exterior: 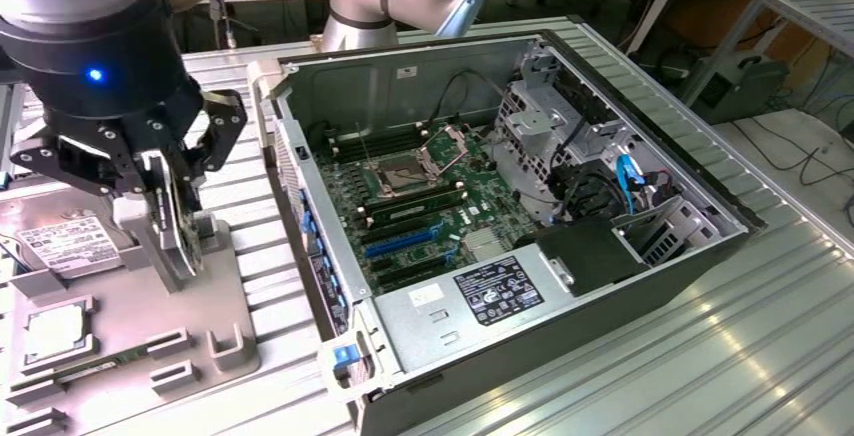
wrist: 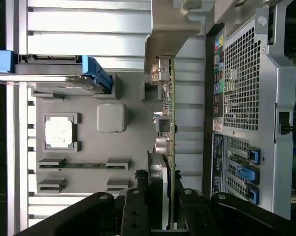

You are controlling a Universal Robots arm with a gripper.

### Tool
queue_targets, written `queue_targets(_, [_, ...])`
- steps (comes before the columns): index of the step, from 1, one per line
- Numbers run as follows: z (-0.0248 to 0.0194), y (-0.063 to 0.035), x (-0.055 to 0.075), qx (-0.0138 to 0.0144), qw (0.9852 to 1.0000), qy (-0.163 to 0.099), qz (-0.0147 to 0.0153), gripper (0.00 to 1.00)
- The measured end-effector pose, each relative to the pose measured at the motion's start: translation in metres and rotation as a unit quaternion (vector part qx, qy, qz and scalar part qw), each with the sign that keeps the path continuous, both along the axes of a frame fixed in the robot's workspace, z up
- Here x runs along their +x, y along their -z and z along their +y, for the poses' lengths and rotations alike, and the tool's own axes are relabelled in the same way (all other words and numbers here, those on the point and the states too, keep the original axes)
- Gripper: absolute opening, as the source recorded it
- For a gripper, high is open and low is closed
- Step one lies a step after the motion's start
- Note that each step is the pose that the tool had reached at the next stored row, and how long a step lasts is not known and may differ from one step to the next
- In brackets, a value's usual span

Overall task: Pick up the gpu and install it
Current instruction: 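Pick up the gpu and move the gpu toward the slot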

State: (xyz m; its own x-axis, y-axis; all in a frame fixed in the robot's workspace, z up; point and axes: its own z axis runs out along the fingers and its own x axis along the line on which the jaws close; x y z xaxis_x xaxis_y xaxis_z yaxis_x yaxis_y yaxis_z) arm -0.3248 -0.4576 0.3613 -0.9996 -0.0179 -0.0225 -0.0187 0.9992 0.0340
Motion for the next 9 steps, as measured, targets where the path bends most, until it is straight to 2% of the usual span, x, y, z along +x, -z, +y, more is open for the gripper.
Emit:
queue_targets(2, [0.0036, -0.0297, 0.001, -0.0014, 1.0000, 0.000, -0.0001, 0.28])
queue_targets(4, [0.0033, -0.0435, 0.001, 0.0094, 1.0000, 0.000, 0.0000, 0.28])
queue_targets(5, [0.0032, -0.0504, 0.001, 0.0109, 0.9999, 0.000, -0.0001, 0.28])
queue_targets(6, [0.0032, -0.0516, 0.001, 0.0029, 1.0000, 0.000, 0.0000, 0.28])
queue_targets(7, [0.0031, -0.0515, 0.001, 0.0018, 1.0000, 0.000, -0.0001, 0.28])
queue_targets(9, [0.0032, -0.0515, 0.001, 0.0017, 1.0000, 0.000, -0.0001, 0.28])
